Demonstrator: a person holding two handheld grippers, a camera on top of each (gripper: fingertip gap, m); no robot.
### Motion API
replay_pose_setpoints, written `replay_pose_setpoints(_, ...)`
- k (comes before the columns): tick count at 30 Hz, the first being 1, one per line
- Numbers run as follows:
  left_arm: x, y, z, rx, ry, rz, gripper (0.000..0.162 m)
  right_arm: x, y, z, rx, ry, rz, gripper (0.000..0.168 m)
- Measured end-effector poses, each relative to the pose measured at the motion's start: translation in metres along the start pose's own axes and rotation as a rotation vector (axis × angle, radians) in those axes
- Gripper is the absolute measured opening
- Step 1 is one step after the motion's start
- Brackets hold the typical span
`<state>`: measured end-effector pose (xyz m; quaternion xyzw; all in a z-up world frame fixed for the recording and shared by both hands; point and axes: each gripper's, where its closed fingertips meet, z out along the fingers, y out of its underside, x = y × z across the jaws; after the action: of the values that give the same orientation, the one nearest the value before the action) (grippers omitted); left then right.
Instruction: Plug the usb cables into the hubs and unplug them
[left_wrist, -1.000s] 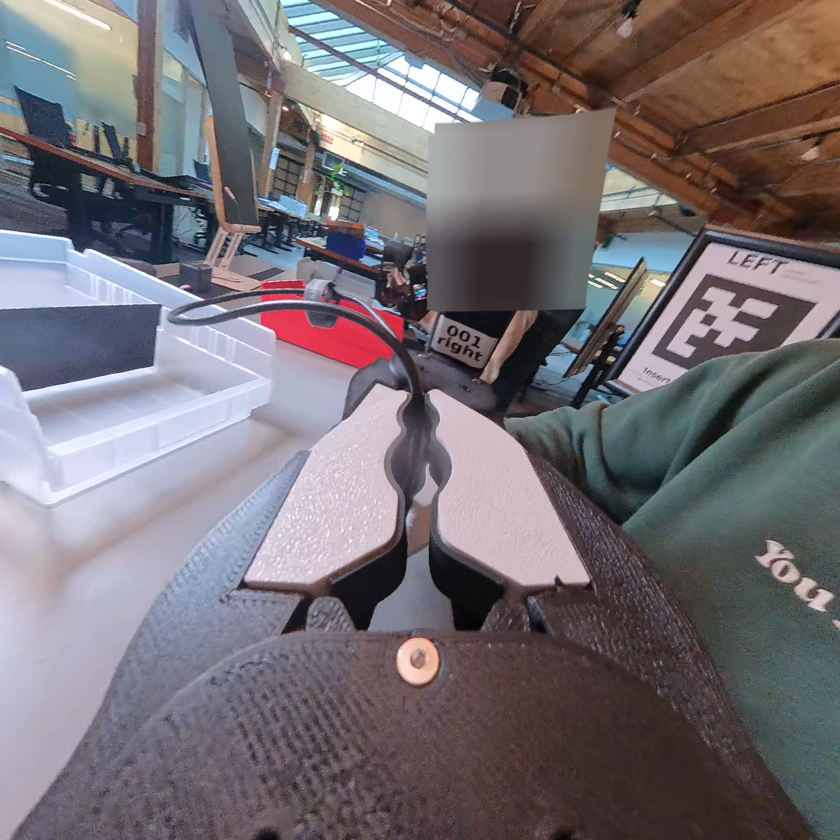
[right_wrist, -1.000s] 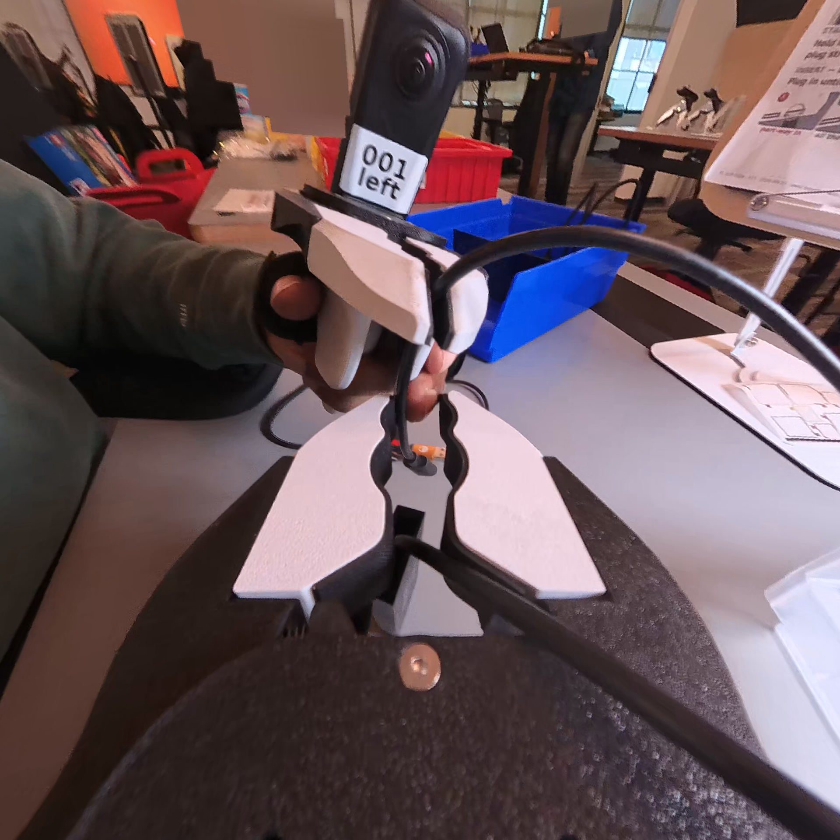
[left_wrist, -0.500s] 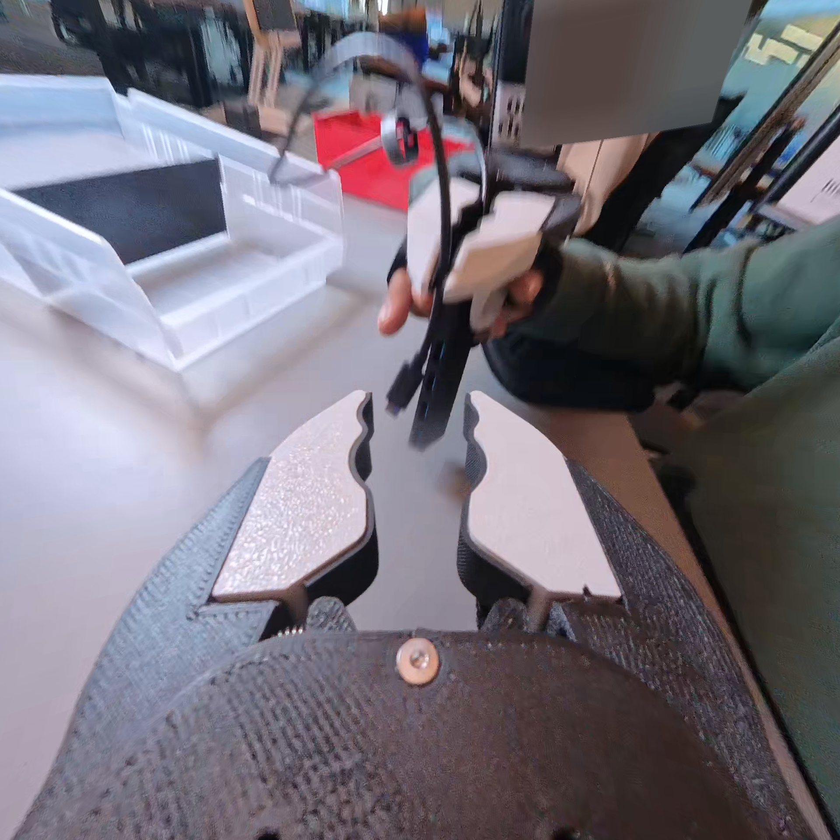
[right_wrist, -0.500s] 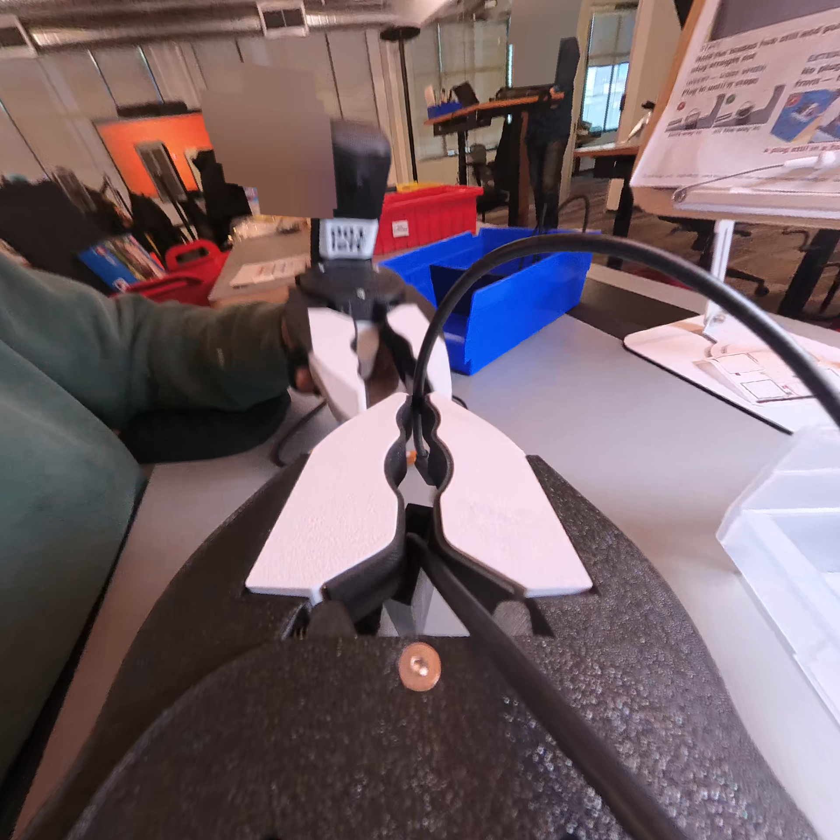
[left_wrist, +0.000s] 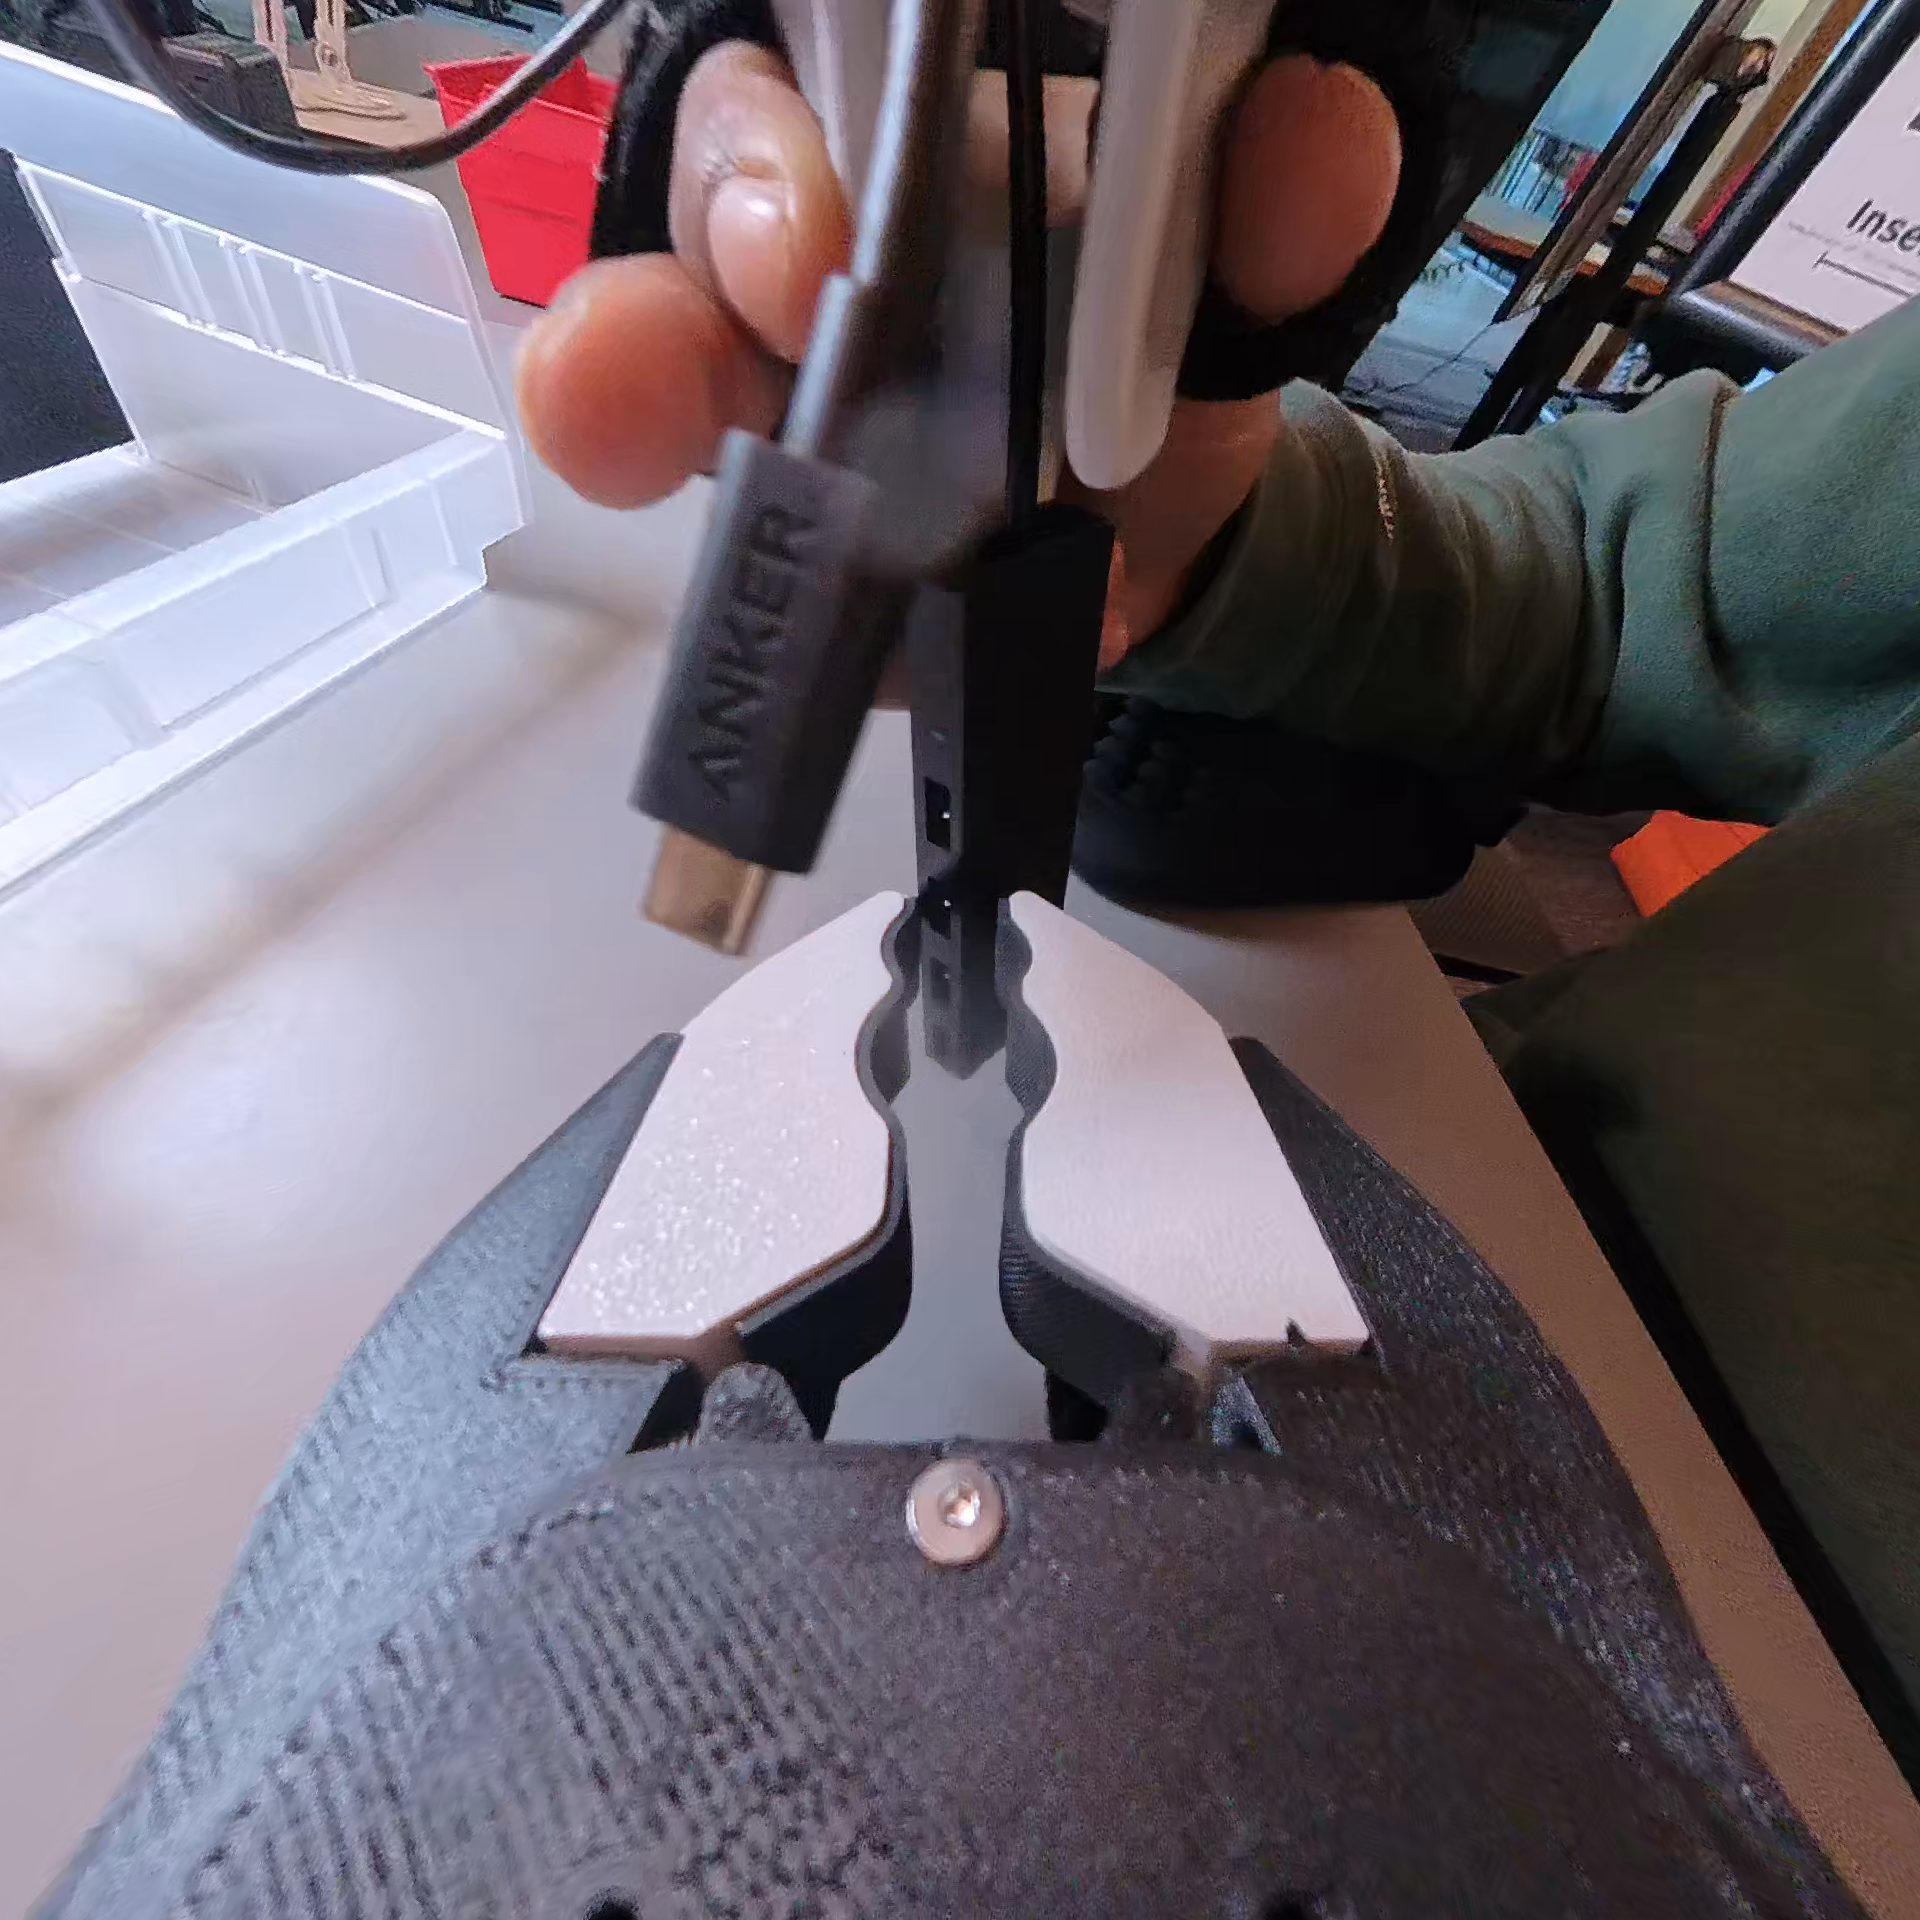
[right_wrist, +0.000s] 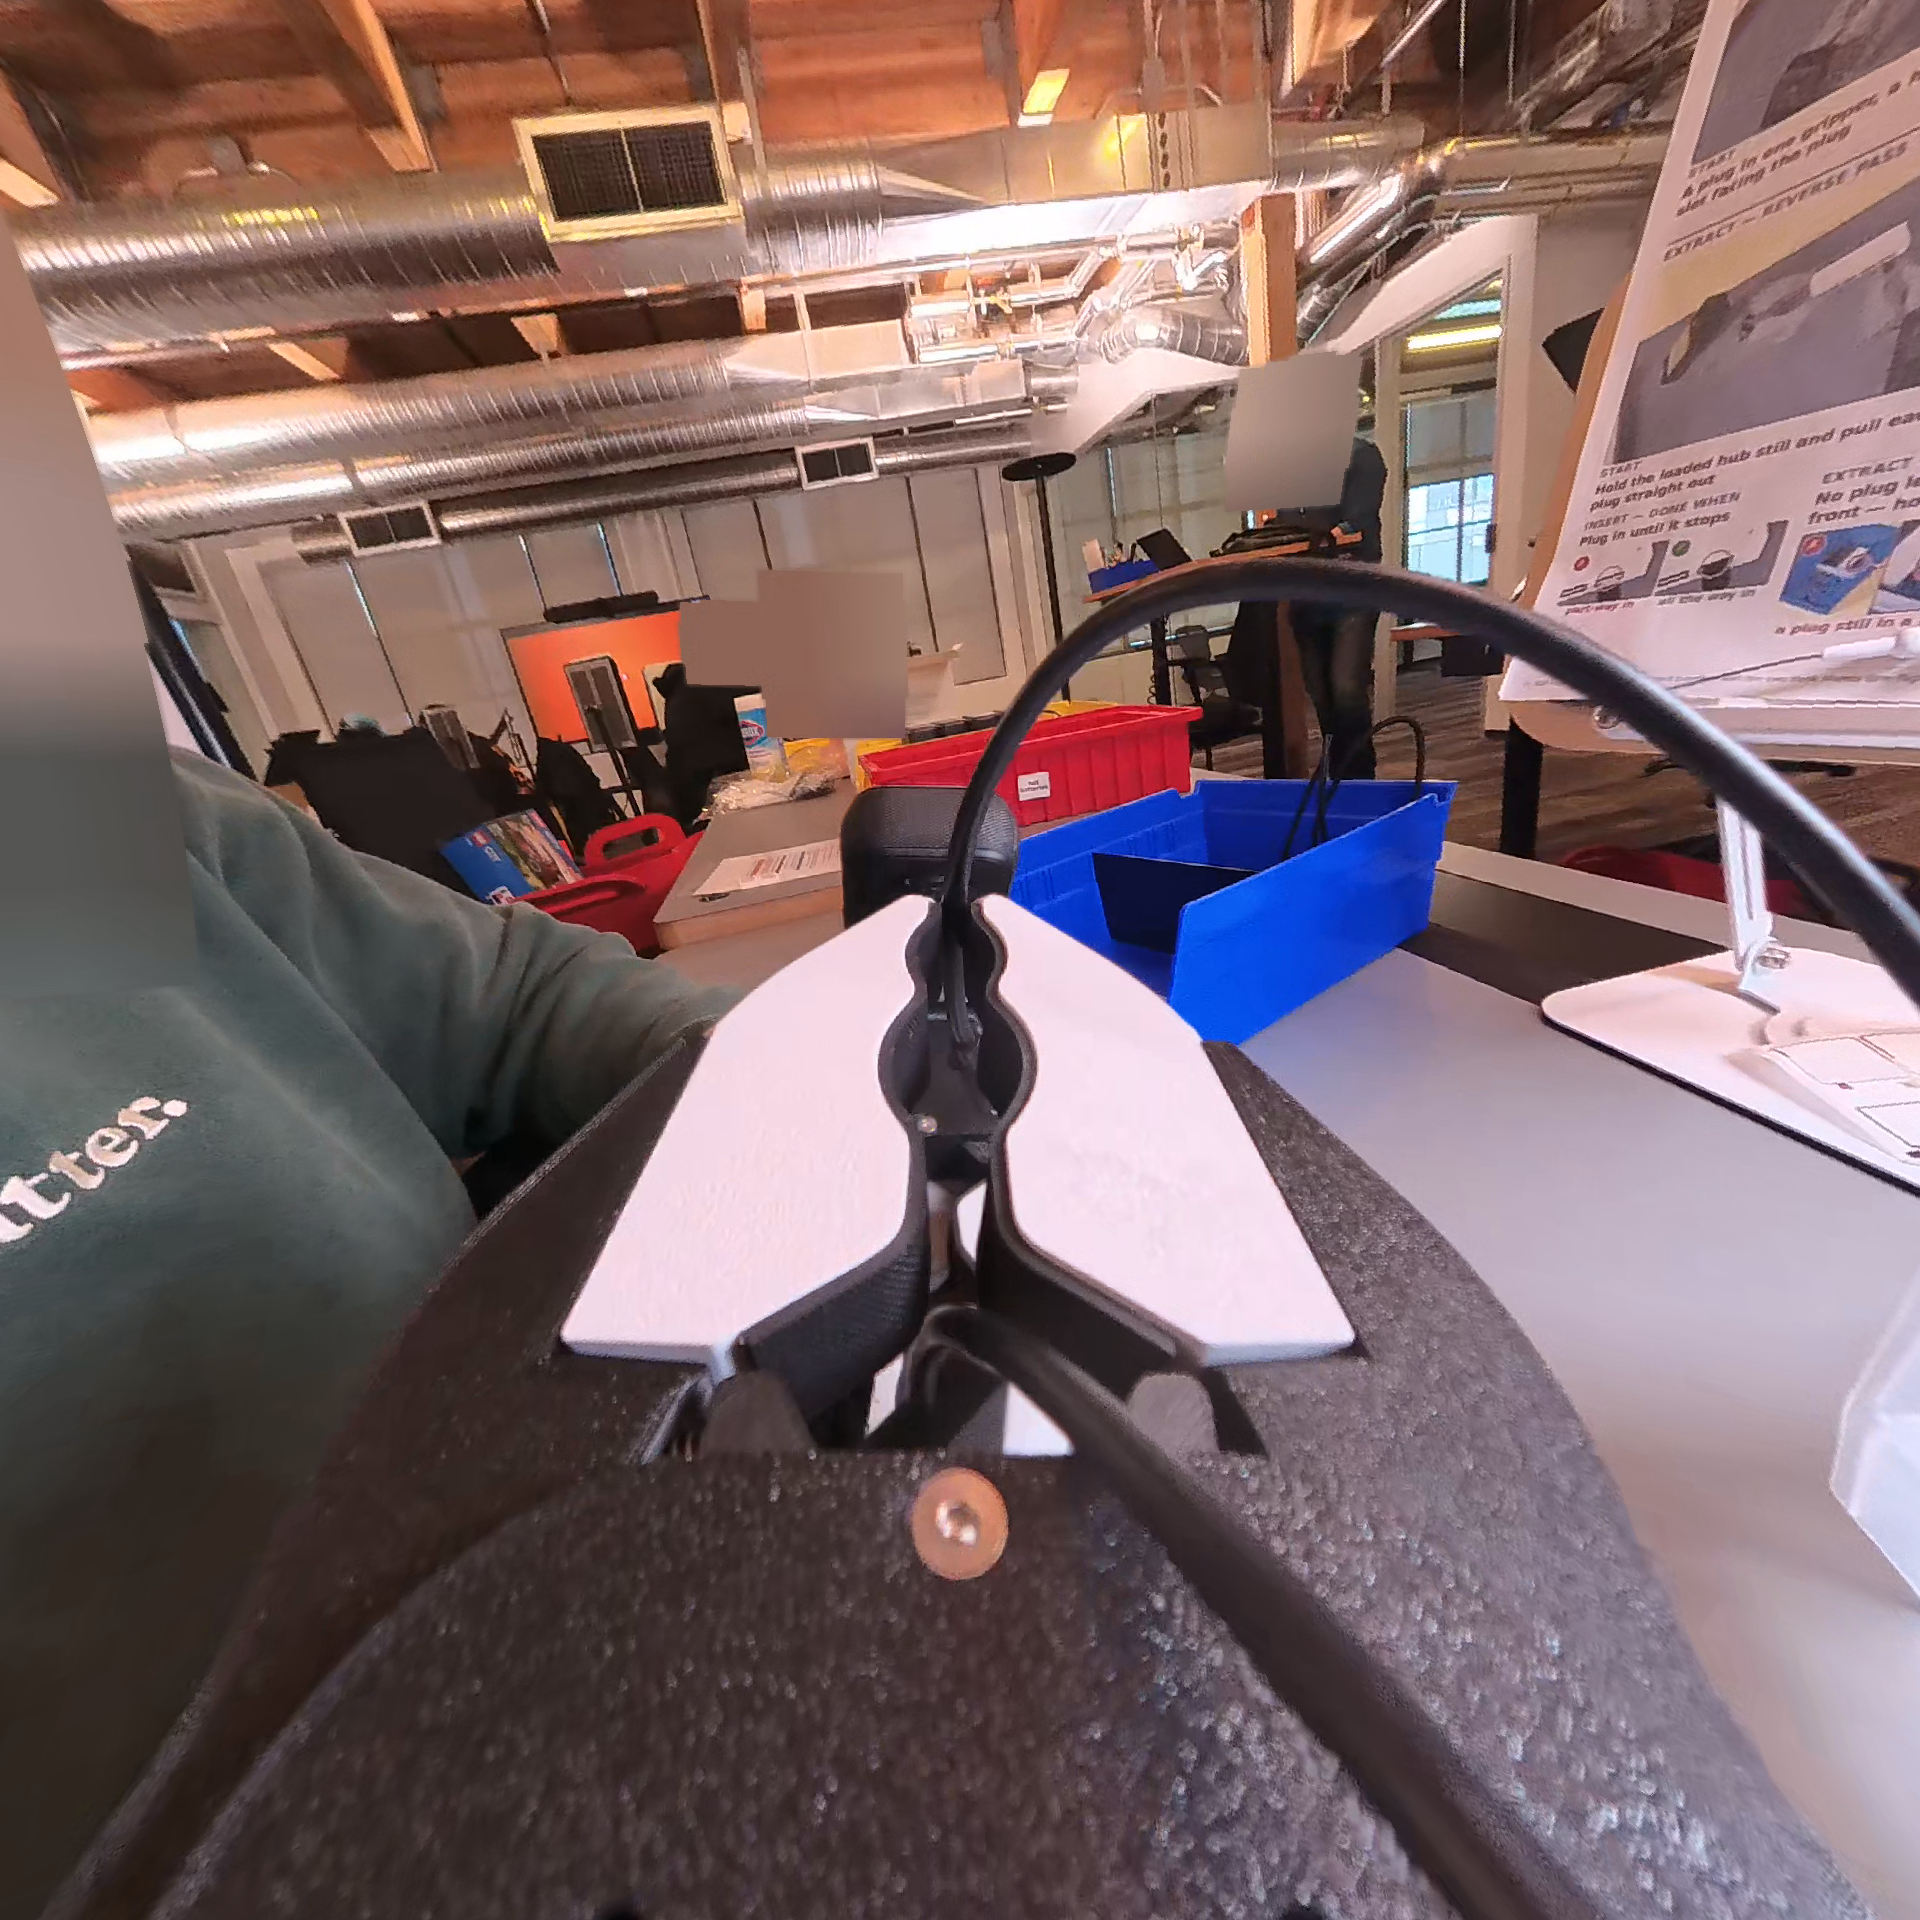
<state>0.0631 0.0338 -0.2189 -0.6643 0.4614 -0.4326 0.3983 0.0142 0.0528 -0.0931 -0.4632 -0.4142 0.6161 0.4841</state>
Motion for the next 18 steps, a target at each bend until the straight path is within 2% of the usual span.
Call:
replay_pose_setpoints(3, 0.002, 0.002, -0.006, -0.038, 0.014, -0.007, 0.011, 0.001, -0.002, -0.002, 0.002, 0.008, -0.004, 0.004)
replay_pose_setpoints(4, 0.001, 0.002, -0.009, -0.040, 0.010, -0.005, 0.004, 0.002, -0.001, -0.003, -0.003, 0.013, -0.005, 0.004)
replay_pose_setpoints(11, -0.009, 0.020, -0.027, -0.134, -0.056, 0.052, 0.004, 0.012, 0.015, -0.011, -0.113, 0.047, -0.010, 0.004)
replay_pose_setpoints(12, -0.010, 0.021, -0.025, -0.146, -0.068, 0.065, 0.006, 0.011, 0.016, -0.011, -0.115, 0.037, -0.004, 0.004)
replay_pose_setpoints(18, -0.010, 0.036, -0.007, -0.227, -0.054, 0.061, 0.058, 0.002, 0.017, -0.008, -0.124, -0.007, 0.005, 0.004)
